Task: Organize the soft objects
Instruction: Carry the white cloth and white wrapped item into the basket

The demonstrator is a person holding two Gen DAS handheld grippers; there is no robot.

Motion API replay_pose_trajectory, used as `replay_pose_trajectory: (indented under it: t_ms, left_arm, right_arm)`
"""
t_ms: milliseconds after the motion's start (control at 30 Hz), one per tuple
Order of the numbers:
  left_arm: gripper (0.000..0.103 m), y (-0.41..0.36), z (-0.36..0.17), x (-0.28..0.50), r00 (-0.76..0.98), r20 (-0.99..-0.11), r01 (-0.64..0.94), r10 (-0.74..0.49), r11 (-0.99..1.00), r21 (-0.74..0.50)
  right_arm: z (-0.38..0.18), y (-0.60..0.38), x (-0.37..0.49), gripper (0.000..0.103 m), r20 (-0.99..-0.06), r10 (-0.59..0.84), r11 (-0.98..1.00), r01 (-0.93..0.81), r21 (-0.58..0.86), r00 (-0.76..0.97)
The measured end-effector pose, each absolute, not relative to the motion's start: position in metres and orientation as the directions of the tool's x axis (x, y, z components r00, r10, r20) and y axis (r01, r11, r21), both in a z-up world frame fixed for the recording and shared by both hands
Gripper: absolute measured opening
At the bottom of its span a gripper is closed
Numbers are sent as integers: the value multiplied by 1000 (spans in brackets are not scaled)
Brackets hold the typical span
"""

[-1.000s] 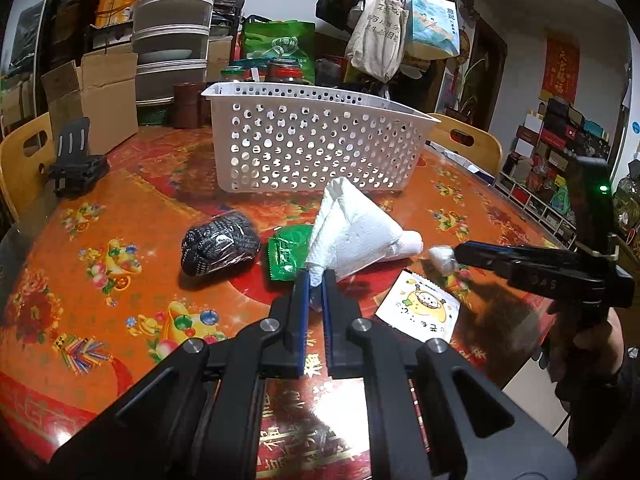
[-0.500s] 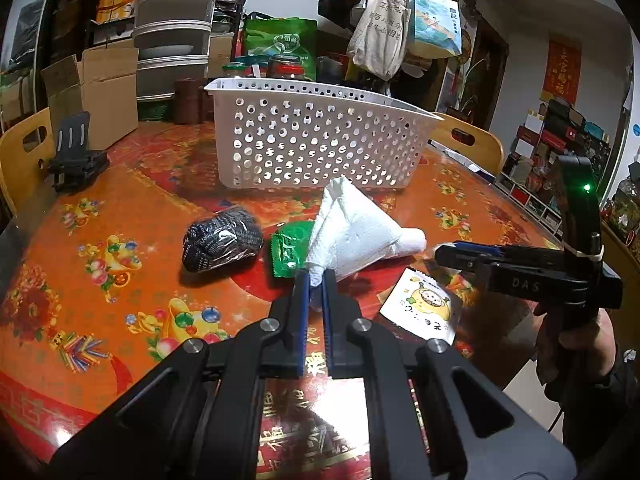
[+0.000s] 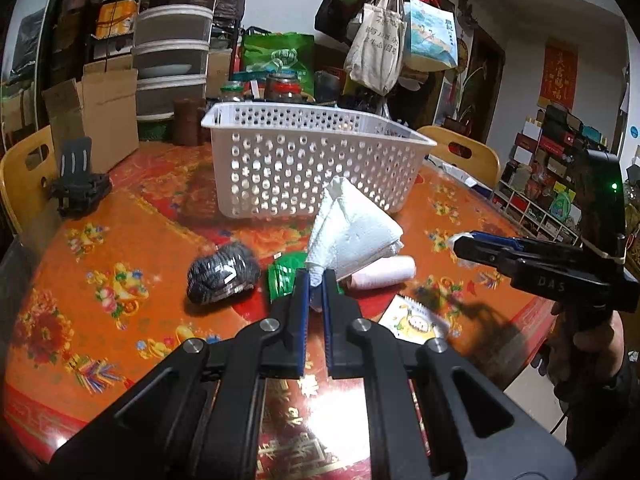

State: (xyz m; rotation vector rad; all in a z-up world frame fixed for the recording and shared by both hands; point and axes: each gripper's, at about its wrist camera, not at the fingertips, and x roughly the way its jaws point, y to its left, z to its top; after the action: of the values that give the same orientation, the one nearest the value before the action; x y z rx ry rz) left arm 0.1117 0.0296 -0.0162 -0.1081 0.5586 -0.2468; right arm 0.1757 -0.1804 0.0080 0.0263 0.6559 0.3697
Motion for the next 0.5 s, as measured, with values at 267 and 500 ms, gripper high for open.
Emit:
replay_pose_trajectory:
  t_ms: [267, 500]
  left_arm:
    - [5, 29, 11, 124, 839, -481, 204, -255, 966, -157]
    - [5, 39, 36, 144, 856, -459, 182, -237, 970, -160]
  right_arm:
    - [34, -180, 187, 33, -568, 361, 926, -354, 127, 740]
    - [62, -181, 203, 33, -543, 363, 924, -366, 108, 757]
